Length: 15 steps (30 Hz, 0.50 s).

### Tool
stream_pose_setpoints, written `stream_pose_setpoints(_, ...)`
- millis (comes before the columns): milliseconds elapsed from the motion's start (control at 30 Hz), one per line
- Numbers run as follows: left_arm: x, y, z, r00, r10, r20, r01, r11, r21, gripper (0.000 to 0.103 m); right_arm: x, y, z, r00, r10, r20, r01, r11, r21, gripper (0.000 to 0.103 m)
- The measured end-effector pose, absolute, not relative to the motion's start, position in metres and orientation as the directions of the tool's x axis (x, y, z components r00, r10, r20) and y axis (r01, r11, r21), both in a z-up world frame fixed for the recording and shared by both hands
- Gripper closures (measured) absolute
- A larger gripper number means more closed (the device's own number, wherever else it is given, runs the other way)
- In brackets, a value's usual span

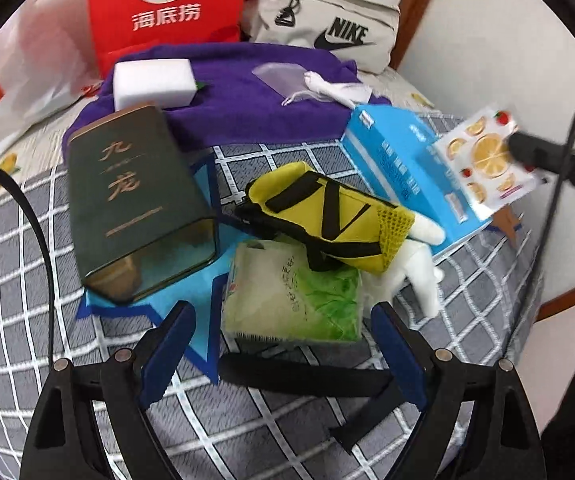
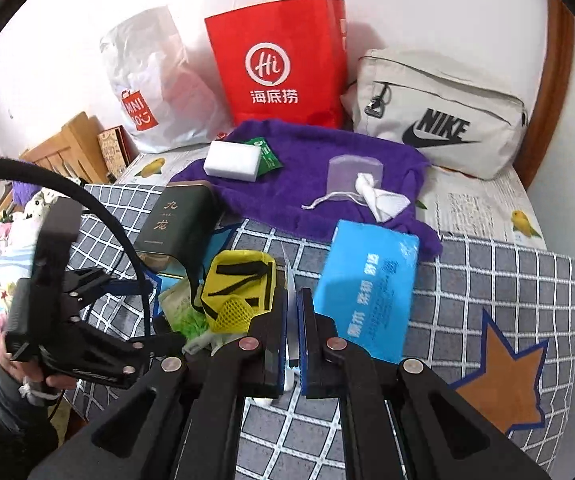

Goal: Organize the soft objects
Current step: 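Grasp the white fruit-print sachet in the pile with the right tool, then grasp the light green tissue pack with the left tool while the right tool holds the sachet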

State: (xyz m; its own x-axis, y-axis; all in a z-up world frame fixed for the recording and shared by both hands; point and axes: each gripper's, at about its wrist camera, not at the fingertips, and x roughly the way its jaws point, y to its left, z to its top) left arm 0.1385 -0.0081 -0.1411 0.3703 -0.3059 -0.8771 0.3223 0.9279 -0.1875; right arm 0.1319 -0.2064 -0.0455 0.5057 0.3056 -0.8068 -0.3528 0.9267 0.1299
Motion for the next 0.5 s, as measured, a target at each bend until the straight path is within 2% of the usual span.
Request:
stream_pose_setpoints(100, 0.143, -0.019, -0.151, 0.364, -0.264, -0.893, 0.33, 0.933, -0.141, 0.014, 0.13, -0.216, -0.05, 0.503, 0.314, -0.805, -0.331, 0.931, 0.156, 0.098)
stream_pose_setpoints(267, 0.149, -0.022, -0.162, 0.317, -0.284, -0.905, 0.32, 0.93, -0.18, 0.015, 0.13, -0.225, -0.06, 0.489, 0.323, -0.81, -0.307, 0.933, 0.187, 0.098)
stream_pose_setpoints(300, 0.15, -0.022, -0.162, 0.319, -0.278, -0.906, 0.316, 0.932, -0.175, 0.017, 0.13, -0.227, -0.061, 0.487, 0.325, -0.811, -0.305, 0.933, 0.191, 0.098)
stream_pose_setpoints(333, 0.15, -0.023, -0.161, 0.321, -0.275, -0.906, 0.32, 0.932, -0.17, 0.029, 0.129, -0.228, -0.061, 0.488, 0.327, -0.809, -0.304, 0.933, 0.194, 0.098)
stream_pose_setpoints(367, 0.149, -0.023, -0.16, 0.324, -0.278, -0.904, 0.328, 0.93, -0.169, 0.033, 0.129, -0.229, -0.061, 0.488, 0.331, -0.808, -0.304, 0.932, 0.198, 0.098)
stream_pose_setpoints(500, 0.144, -0.024, -0.152, 0.34, -0.284, -0.896, 0.332, 0.928, -0.168, 0.037, 0.125, -0.229, -0.06, 0.49, 0.345, -0.801, -0.31, 0.927, 0.21, 0.098)
